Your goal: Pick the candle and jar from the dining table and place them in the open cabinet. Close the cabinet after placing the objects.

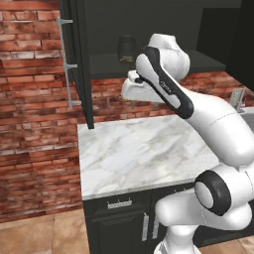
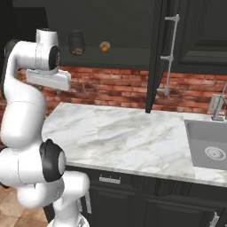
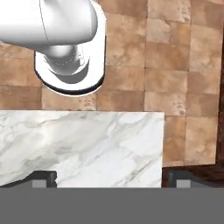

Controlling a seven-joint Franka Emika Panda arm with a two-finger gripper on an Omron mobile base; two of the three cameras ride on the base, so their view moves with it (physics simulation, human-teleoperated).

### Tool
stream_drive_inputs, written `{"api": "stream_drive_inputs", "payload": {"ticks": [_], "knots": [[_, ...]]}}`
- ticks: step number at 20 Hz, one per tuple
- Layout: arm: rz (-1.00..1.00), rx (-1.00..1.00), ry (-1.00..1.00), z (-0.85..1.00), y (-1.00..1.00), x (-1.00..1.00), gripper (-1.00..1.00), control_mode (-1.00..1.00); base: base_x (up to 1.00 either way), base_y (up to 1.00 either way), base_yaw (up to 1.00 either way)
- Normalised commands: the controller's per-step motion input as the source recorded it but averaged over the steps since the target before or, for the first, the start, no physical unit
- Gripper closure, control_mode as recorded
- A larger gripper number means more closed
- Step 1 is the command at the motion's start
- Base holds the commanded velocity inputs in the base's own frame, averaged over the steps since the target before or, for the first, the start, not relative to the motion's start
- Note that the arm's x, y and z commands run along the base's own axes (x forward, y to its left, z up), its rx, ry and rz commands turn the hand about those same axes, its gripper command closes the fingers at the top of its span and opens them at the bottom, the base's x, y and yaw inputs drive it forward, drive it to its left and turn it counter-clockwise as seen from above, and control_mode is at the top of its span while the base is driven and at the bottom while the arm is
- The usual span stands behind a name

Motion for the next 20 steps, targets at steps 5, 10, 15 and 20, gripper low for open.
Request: {"api": "stream_drive_inputs", "payload": {"ticks": [5,10,15,20], "knots": [[0.43,-0.60,-0.37,-0.94,-0.16,-0.71,-1.00,-1.00,0.00,0.00,0.00],[0.39,-0.48,-0.34,-0.61,-0.47,-0.45,-1.00,-1.00,0.00,0.00,0.00],[0.26,-0.24,-0.24,-0.33,-0.48,-0.25,-1.00,-1.00,0.00,0.00,0.00],[0.05,-0.02,-0.09,-0.05,-0.38,-0.02,-1.00,-1.00,0.00,0.00,0.00]]}}
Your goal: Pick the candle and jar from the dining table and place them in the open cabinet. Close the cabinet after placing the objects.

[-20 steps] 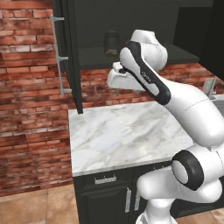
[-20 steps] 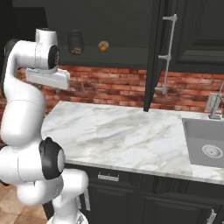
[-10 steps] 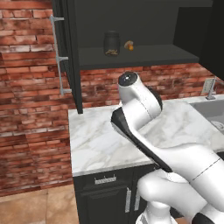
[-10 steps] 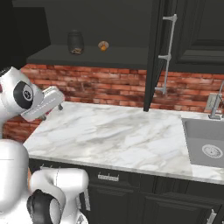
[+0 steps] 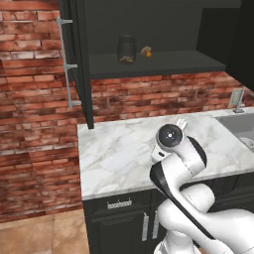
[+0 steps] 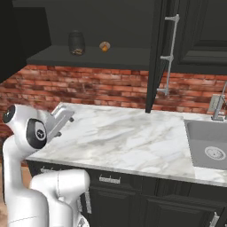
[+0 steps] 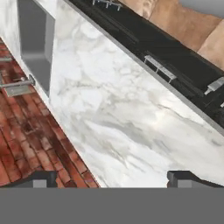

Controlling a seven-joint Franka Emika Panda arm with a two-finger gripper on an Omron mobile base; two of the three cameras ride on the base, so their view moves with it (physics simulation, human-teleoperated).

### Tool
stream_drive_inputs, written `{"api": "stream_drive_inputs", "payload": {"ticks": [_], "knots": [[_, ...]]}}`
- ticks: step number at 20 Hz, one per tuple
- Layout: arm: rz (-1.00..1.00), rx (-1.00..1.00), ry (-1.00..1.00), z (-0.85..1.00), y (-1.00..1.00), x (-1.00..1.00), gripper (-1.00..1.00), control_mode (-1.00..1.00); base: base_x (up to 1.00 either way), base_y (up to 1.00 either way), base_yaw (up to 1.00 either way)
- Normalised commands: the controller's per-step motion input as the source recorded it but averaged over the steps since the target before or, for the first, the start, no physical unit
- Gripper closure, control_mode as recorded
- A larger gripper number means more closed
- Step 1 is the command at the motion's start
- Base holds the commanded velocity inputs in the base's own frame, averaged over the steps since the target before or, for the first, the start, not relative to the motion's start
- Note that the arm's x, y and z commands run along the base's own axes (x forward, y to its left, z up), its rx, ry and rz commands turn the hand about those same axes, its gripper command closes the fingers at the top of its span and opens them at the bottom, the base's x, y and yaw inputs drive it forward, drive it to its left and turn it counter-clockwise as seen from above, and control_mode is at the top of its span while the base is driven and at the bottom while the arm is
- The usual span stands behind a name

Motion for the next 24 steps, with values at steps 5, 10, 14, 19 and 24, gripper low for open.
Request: {"api": "stream_drive_inputs", "payload": {"ticks": [5,10,14,19,24], "knots": [[0.00,0.24,0.00,-0.18,-0.31,0.00,-1.00,-1.00,0.00,0.00,0.00],[0.00,0.33,0.01,-0.19,-0.10,0.00,-1.00,-1.00,0.00,0.00,0.00],[0.00,0.07,0.00,-0.03,0.01,-0.01,-1.00,-1.00,0.00,0.00,0.00],[0.03,0.01,0.00,-0.11,0.20,-0.10,-1.00,-1.00,0.00,0.00,0.00],[0.04,0.04,0.00,-0.23,0.35,-0.19,-1.00,-1.00,0.00,0.00,0.00]]}}
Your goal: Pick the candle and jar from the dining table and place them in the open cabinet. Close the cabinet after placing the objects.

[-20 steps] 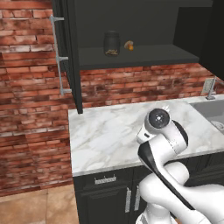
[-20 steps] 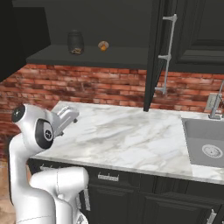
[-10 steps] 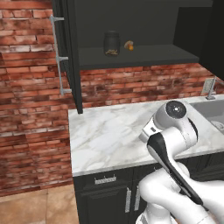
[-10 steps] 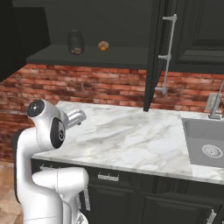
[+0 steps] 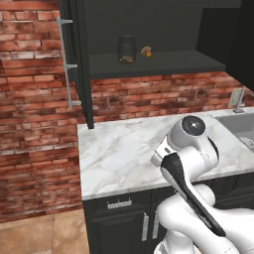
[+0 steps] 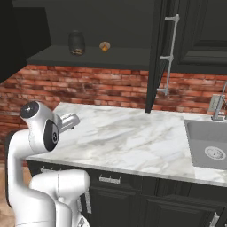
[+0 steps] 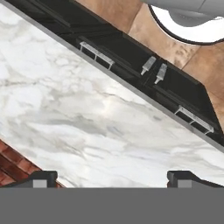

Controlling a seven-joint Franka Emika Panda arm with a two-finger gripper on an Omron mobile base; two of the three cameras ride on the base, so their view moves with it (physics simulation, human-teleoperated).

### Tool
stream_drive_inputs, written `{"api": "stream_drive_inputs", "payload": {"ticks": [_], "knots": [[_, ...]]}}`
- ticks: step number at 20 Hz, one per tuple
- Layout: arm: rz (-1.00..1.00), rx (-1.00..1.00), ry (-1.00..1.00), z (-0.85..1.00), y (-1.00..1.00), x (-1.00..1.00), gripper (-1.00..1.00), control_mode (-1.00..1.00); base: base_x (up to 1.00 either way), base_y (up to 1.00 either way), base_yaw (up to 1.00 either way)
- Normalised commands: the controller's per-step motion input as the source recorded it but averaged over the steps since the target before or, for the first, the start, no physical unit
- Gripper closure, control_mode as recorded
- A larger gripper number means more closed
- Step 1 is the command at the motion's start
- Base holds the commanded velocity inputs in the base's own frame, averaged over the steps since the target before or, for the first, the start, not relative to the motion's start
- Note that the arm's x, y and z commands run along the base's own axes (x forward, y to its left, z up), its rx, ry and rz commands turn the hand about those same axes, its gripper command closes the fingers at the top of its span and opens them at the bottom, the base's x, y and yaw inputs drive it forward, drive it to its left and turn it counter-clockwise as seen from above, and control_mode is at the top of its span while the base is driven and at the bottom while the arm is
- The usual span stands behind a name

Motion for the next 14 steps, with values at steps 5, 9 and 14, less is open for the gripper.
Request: {"api": "stream_drive_inputs", "payload": {"ticks": [5,9,14], "knots": [[0.04,0.01,0.00,-0.19,0.18,-0.07,-1.00,-1.00,0.00,0.00,0.00],[0.05,0.01,0.00,-0.31,0.05,0.00,-1.00,-1.00,0.00,0.00,0.00],[0.00,0.00,0.00,0.00,0.00,0.00,-1.00,1.00,-0.41,0.00,0.07]]}}
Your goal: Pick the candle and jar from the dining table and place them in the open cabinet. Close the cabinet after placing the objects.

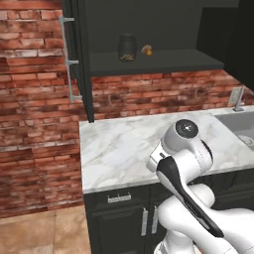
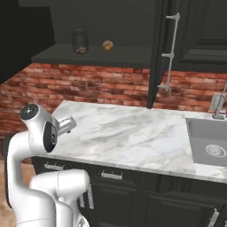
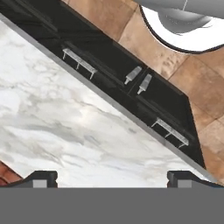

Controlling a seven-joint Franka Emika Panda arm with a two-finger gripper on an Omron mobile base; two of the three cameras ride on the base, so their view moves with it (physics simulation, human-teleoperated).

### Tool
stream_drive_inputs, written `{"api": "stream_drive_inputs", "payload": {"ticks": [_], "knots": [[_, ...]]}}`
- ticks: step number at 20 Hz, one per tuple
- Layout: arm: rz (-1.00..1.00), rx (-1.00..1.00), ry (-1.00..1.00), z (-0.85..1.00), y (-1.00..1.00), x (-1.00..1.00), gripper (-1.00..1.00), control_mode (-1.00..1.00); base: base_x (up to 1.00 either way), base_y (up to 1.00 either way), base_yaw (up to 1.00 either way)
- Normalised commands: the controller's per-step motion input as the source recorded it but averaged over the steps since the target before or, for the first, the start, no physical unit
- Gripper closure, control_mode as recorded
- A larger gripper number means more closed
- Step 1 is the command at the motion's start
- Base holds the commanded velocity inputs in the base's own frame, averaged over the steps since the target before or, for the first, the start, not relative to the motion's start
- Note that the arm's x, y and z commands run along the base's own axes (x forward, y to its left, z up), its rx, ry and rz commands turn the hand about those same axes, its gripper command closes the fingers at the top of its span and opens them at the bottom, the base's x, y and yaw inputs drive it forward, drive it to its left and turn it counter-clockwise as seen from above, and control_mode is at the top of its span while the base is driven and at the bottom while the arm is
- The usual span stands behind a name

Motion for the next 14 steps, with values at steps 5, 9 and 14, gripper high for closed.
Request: {"api": "stream_drive_inputs", "payload": {"ticks": [5,9,14], "knots": [[0.00,0.00,0.00,0.00,0.00,0.00,-1.00,1.00,-0.86,0.00,0.07],[0.00,0.00,0.00,0.00,0.00,0.00,-1.00,1.00,-0.58,-0.02,0.09],[0.00,0.00,0.00,0.00,0.00,0.00,-1.00,1.00,-0.04,-0.22,0.30]]}}
